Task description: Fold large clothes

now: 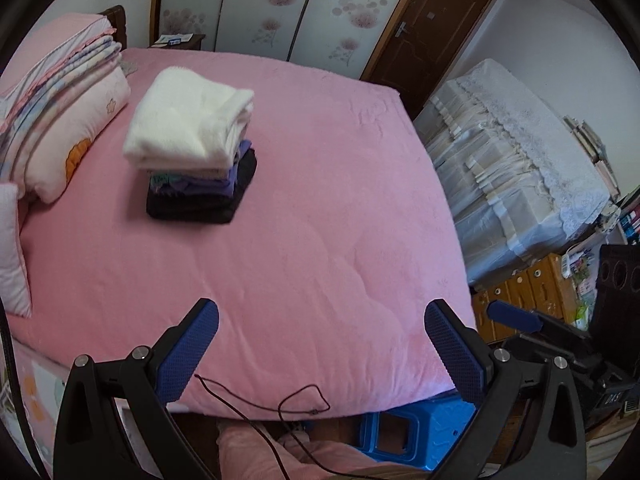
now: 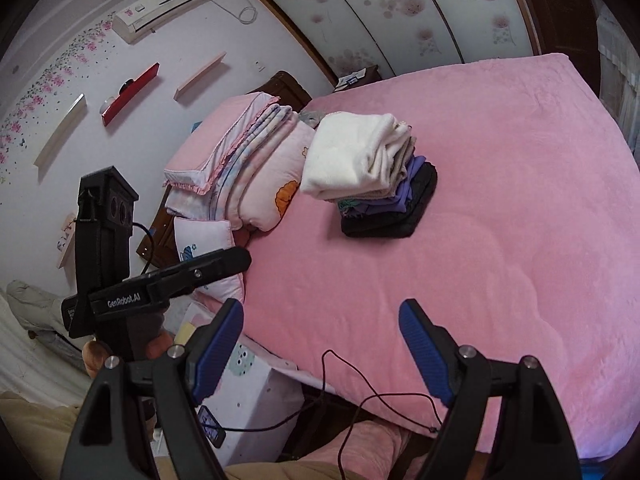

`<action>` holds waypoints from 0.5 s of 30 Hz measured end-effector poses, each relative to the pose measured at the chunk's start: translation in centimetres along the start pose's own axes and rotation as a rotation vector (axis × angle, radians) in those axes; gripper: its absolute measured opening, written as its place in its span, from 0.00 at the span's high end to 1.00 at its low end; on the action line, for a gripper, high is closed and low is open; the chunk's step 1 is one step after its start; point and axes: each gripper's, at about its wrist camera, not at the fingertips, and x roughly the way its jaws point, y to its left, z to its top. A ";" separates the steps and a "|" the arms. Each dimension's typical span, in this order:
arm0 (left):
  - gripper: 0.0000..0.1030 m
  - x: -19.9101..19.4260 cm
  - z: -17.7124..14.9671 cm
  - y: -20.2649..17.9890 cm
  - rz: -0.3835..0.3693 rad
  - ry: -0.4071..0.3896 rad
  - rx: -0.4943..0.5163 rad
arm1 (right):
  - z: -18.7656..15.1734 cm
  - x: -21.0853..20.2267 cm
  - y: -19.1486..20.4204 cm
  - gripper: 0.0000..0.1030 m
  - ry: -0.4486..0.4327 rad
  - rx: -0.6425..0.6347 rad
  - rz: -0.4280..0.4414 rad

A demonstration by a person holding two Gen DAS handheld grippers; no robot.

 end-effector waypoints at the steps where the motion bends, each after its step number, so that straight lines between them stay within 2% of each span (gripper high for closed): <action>1: 0.01 0.5 -0.9 -0.1 0.018 0.012 0.000 | -0.6 -0.2 -0.4 0.22 0.008 0.001 -0.018; 7: 0.01 4.5 -6.0 0.0 0.120 0.051 -0.006 | -4.6 1.6 -3.5 0.22 0.095 0.013 -0.140; 15: 0.01 11.7 -9.6 0.0 0.206 0.084 0.018 | -9.3 5.8 -7.2 0.22 0.194 0.000 -0.325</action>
